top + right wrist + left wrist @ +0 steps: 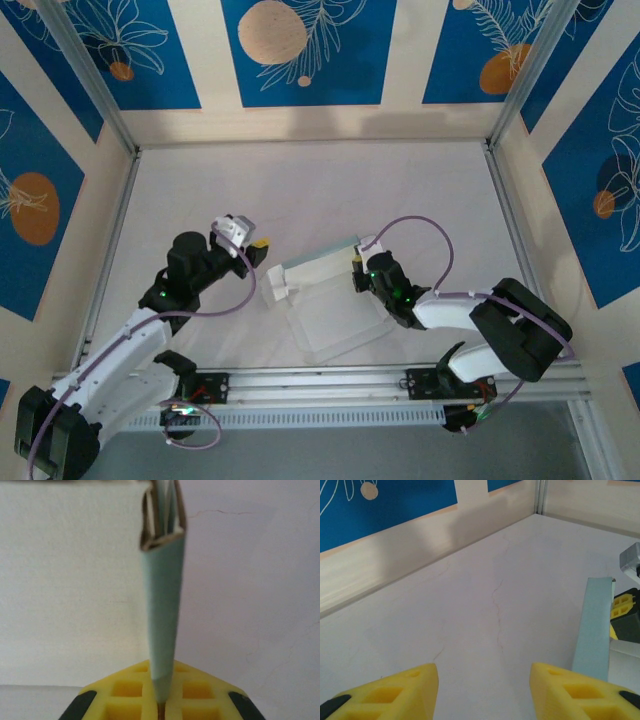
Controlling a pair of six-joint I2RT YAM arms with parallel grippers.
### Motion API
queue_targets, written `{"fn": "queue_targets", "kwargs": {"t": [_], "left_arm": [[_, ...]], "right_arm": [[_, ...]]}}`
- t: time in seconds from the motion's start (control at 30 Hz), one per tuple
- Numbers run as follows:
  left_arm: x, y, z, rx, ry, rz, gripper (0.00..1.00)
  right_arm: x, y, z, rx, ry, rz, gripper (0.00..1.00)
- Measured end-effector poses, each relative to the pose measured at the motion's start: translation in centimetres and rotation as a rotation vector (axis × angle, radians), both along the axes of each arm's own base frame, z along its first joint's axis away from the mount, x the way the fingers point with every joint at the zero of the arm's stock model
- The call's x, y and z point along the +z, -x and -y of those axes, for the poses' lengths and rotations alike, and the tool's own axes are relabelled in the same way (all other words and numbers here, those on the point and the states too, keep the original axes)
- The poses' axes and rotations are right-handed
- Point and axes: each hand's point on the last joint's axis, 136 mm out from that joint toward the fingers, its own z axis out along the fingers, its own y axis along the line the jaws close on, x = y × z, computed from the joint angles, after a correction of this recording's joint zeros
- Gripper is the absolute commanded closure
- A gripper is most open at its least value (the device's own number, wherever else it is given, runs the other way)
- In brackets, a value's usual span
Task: Fold the paper box
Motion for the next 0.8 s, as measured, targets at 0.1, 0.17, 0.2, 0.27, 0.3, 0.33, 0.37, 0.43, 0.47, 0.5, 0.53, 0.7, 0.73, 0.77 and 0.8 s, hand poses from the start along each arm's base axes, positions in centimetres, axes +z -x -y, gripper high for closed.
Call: {"fn": "queue_targets", "kwargs": {"t": [0.1,0.17,0.2,0.27,0.3,0.33,0.37,0.43,0.47,0.5,0.53,0.7,0.73,0.77,0.8], "left_arm": [[0.0,0.1,-0.6,0.023,-0.023,-0.003,0.44],[0.8,-0.2,-1.5,0.058,-0.047,0.017,0.45],[1.2,-0.3,-1.9,0.076,-0.06,0.027,0.47],[2.0,-0.9,-3.1,0.136,-0.098,0.044,0.48],[2.1,-1.2,-3.7,0.164,-0.116,0.039,0.48],[2.0,-1.4,-4.2,0.188,-0.133,0.027,0.48],[1.7,-1.7,-4.6,0.208,-0.148,0.001,0.48],[0.2,-1.9,-4.7,0.216,-0.165,-0.073,0.47],[-1.1,-1.9,-4.7,0.219,-0.172,-0.125,0.47],[-2.2,-1.8,-4.6,0.219,-0.175,-0.174,0.47],[-3.4,-1.7,-4.5,0.221,-0.175,-0.228,0.46],[-7.7,-1.3,-3.7,0.221,-0.143,-0.419,0.46],[-8.2,-1.2,-3.5,0.211,-0.134,-0.443,0.47],[-8.7,-1.0,-3.0,0.193,-0.117,-0.464,0.48],[-8.9,-0.9,-2.6,0.169,-0.103,-0.479,0.48]], "right_arm": [[0.1,-0.1,0.2,-0.007,-0.003,-0.001,0.98],[0.3,-0.3,0.7,-0.022,-0.01,-0.003,0.98],[0.3,-0.4,1.0,-0.03,-0.014,-0.006,0.99],[0.6,-0.7,1.6,-0.052,-0.022,-0.006,1.0],[0.6,-0.8,1.8,-0.061,-0.029,-0.008,1.0],[0.7,-1.0,2.1,-0.071,-0.036,-0.009,1.0],[0.7,-1.1,2.3,-0.08,-0.043,-0.011,1.0],[0.8,-1.3,2.6,-0.094,-0.056,-0.016,1.0],[0.9,-1.3,2.8,-0.101,-0.066,-0.018,1.0],[1.0,-1.4,3.0,-0.106,-0.074,-0.018,1.0],[1.2,-1.6,3.1,-0.112,-0.085,-0.019,1.0],[1.8,-1.9,3.6,-0.132,-0.125,-0.015,1.0],[1.8,-2.0,3.6,-0.132,-0.132,-0.017,1.0],[1.9,-1.9,3.7,-0.133,-0.136,-0.017,1.0],[1.8,-1.9,3.6,-0.131,-0.138,-0.02,1.0]]}}
